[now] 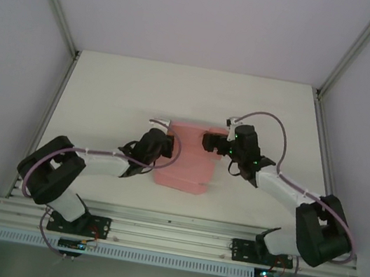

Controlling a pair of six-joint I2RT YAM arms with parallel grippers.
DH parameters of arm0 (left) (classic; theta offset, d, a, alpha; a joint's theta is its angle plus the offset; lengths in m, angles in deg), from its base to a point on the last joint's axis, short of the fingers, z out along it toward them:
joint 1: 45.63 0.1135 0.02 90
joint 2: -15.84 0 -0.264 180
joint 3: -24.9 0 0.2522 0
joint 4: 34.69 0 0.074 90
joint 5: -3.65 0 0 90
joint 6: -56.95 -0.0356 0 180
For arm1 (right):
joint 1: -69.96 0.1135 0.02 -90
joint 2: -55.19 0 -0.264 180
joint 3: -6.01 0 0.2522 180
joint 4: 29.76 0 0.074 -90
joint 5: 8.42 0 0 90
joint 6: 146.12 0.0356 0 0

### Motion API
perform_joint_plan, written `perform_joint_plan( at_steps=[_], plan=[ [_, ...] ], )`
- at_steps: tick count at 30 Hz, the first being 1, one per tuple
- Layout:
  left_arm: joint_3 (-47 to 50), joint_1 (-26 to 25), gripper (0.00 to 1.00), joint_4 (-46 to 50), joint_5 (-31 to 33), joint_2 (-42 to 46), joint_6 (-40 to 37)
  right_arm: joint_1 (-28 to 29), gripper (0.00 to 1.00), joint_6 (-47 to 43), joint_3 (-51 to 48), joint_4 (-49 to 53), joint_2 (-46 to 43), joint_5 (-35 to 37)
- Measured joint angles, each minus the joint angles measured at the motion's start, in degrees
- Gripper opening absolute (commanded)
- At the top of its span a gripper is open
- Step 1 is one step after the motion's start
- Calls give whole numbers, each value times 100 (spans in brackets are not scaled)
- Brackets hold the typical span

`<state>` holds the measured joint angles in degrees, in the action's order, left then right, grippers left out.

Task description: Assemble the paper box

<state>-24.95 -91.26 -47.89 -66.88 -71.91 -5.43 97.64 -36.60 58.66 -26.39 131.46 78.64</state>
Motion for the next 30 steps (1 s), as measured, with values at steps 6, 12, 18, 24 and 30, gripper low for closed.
perform_joint_plan(
  at_steps=[6, 12, 18, 24, 30],
  plan=[
    [-105, -50, 0, 468, 509, 15, 116, -9, 98, 581, -79, 1058, -1257, 422],
    [-188, -50, 0, 647, 680, 133, 315, -72, 90, 1790, -841, 1134, -2146, -37],
    [-227, -50, 0, 649, 704, 326, 531, -37, 80, 2684, -1182, 758, -1781, -374],
    [-227, -50, 0, 640, 695, 356, 608, -26, 60, 3082, -1078, 87, -1169, -551],
    [-227, -50, 0, 638, 675, 356, 616, 76, 27, 3279, -861, -348, -673, -592]
  ],
)
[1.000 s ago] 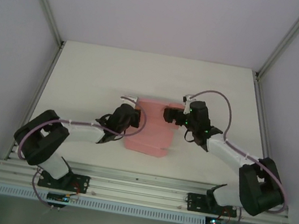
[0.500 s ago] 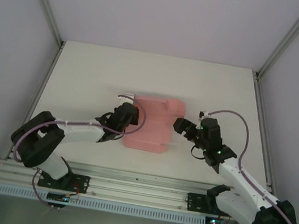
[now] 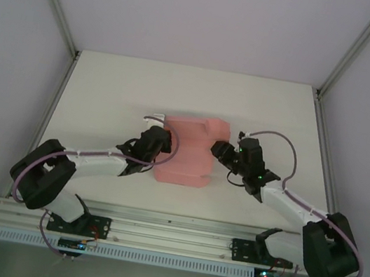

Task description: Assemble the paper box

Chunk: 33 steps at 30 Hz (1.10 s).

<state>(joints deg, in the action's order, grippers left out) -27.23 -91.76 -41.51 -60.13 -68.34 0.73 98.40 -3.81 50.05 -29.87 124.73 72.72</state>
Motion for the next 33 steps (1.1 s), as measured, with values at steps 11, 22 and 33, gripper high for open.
perform_joint_plan(
  at_steps=[11, 22, 33],
  plan=[
    [-168, 4, 0, 114, 31, -188, 85, 667, 8, -337, 695, 815, -83, 855],
    [-181, 81, 0, 216, 4, -280, 37, 1172, 15, -1576, 1641, 1316, 1104, 1174],
    [-181, 61, 0, 267, -151, -317, 44, 1558, 42, -2177, 1910, 1906, 1034, 1467]
  ],
)
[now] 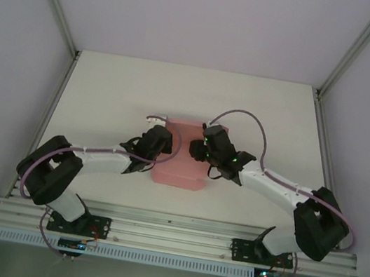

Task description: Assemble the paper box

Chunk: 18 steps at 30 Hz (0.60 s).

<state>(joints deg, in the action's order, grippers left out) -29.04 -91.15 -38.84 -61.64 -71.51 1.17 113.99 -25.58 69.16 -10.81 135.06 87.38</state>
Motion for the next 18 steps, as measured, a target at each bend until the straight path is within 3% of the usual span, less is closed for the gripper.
perform_joint_plan(
  at_steps=[4, 7, 12, 18],
  plan=[
    [0, -2, 0, -85, -153, 0, -4, -59, 49, -87, -127, 243, -962, 33],
    [0, 2, 0, -142, -216, 2, -7, -380, 64, -173, -328, 396, -1904, 7],
    [74, 4, 0, -227, -387, 37, -74, -1565, 76, -170, -647, 697, -2964, -164],
    [175, 4, 0, -289, -522, 111, -205, -3084, 100, -131, -704, 1034, -2719, -756]
  ],
)
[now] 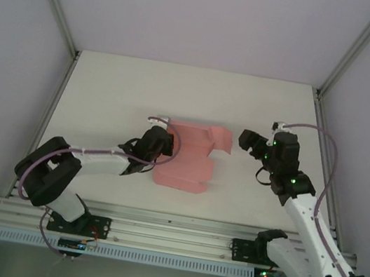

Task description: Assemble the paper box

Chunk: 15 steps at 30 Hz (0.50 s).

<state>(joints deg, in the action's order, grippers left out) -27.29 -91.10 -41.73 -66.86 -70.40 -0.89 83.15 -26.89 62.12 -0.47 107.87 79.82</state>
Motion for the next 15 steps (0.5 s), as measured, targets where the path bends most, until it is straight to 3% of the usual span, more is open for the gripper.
perform_joint_plan(
  at_steps=[3, 6, 15],
  plan=[
    [37, 0, 0, -26, -72, 70, -63, -396, 100, -55, -9, -52, 496, -435],
    [42, 0, 0, -42, -90, 129, -90, -433, 100, -216, 2, -122, 1078, -693],
    [42, 4, 0, -42, -83, 160, -105, 448, 100, -800, 33, -428, 1598, -1329]
  ],
)
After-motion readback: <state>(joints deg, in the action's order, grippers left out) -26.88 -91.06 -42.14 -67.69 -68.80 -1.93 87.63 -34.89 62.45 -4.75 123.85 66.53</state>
